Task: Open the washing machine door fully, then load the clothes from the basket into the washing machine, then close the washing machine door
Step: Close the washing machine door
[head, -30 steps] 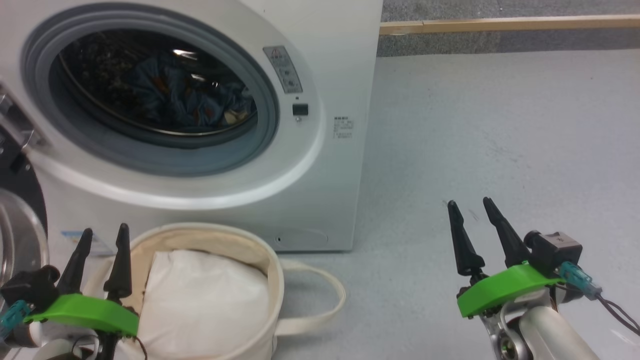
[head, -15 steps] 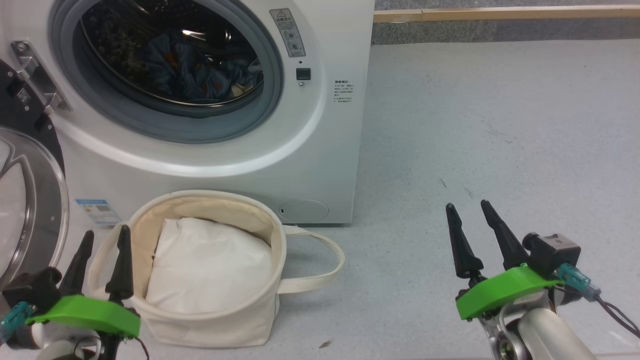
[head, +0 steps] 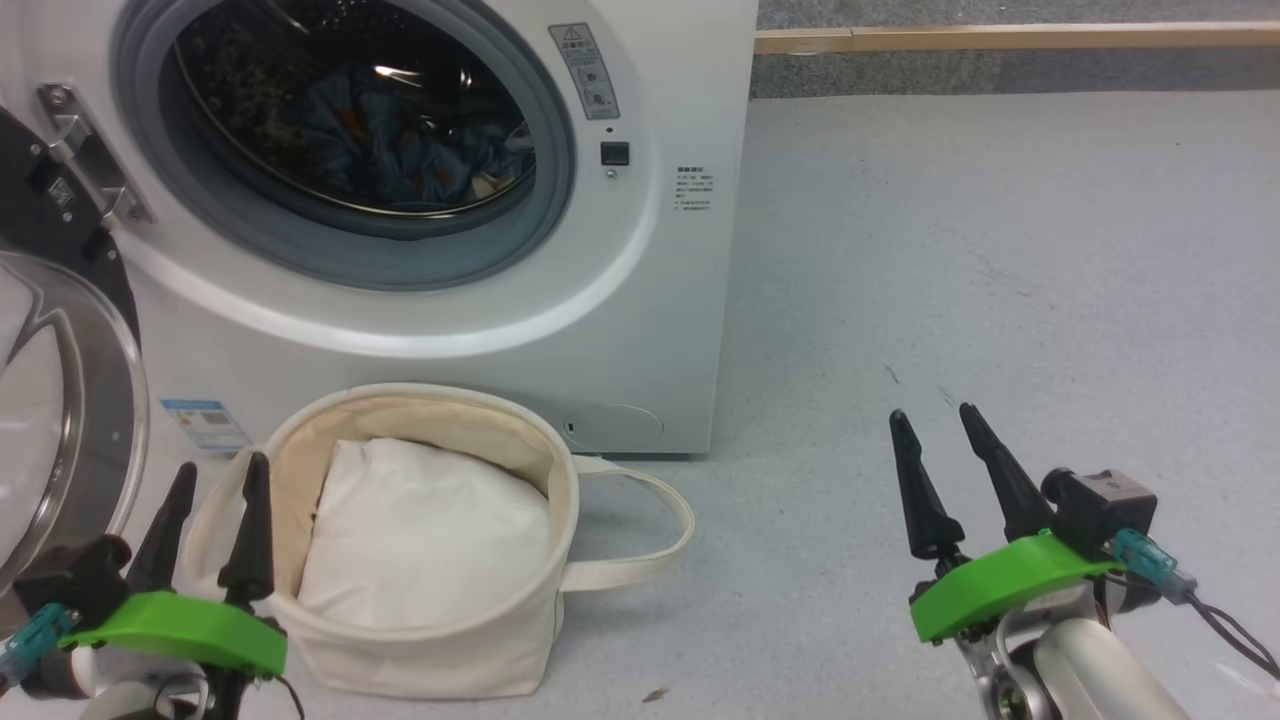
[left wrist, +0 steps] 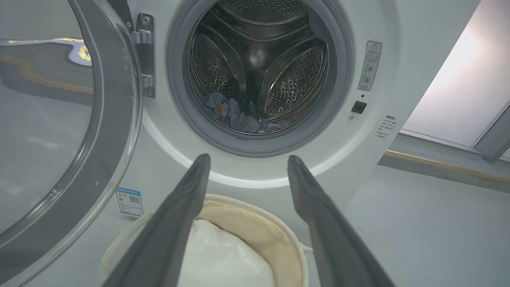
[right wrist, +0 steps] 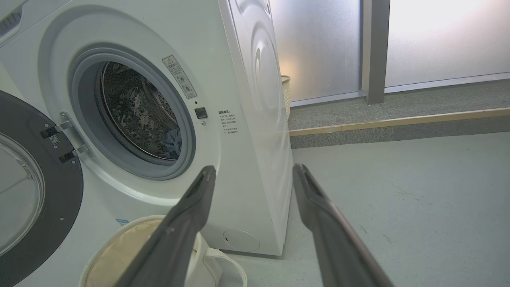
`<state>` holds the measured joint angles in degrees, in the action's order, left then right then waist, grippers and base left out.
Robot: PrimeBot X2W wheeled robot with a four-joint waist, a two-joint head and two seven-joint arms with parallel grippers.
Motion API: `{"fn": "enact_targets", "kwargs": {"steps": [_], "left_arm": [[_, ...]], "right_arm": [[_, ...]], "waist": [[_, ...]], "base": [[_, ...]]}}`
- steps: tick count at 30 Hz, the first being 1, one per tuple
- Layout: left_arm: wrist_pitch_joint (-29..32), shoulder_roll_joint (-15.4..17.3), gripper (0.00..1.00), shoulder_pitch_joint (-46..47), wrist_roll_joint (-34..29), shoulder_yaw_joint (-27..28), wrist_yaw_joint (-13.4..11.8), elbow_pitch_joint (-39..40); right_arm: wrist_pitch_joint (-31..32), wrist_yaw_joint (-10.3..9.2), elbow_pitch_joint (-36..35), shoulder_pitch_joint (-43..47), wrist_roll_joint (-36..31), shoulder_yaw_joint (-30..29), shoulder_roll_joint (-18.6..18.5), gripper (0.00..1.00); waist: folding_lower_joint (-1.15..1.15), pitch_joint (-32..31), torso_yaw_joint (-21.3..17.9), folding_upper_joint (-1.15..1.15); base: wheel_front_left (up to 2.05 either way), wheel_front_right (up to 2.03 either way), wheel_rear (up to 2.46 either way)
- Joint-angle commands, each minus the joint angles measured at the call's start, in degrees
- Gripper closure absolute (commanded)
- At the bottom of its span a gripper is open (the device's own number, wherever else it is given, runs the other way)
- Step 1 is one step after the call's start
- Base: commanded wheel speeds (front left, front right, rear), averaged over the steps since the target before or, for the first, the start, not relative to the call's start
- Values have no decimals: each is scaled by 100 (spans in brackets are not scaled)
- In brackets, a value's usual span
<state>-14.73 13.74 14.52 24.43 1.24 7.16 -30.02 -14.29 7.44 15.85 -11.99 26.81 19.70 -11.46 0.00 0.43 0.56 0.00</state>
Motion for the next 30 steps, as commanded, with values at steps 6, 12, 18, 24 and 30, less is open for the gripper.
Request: {"fn": "enact_targets", "kwargs": {"steps": [6, 12, 18, 24, 30], "left_arm": [[-27, 79, 0, 198, 230, 353, 33, 188], [-27, 122, 0, 151, 79, 368, 33, 107], [-27, 22, 0, 151, -290, 608, 21, 127], [-27, -116, 0, 78, -577, 751, 22, 160], [-27, -213, 0, -10, -686, 1020, 24, 171]], "right_arm": [[-71, 5, -158, -36, 35, 115, -30, 0], [-71, 5, -155, 9, 52, 86, 5, 0], [-71, 5, -141, 31, 56, 119, 9, 0], [-71, 5, -111, 76, 80, 156, 40, 0], [-71, 5, -84, 107, 103, 212, 67, 0]], "waist": [[0, -33, 168, 0], [0, -63, 423, 0], [0, -109, 780, 0], [0, -178, 1176, 0], [0, -250, 1671, 0]], "base": [[0, 0, 0], [0, 0, 0], [0, 0, 0], [0, 0, 0], [0, 0, 0]]}}
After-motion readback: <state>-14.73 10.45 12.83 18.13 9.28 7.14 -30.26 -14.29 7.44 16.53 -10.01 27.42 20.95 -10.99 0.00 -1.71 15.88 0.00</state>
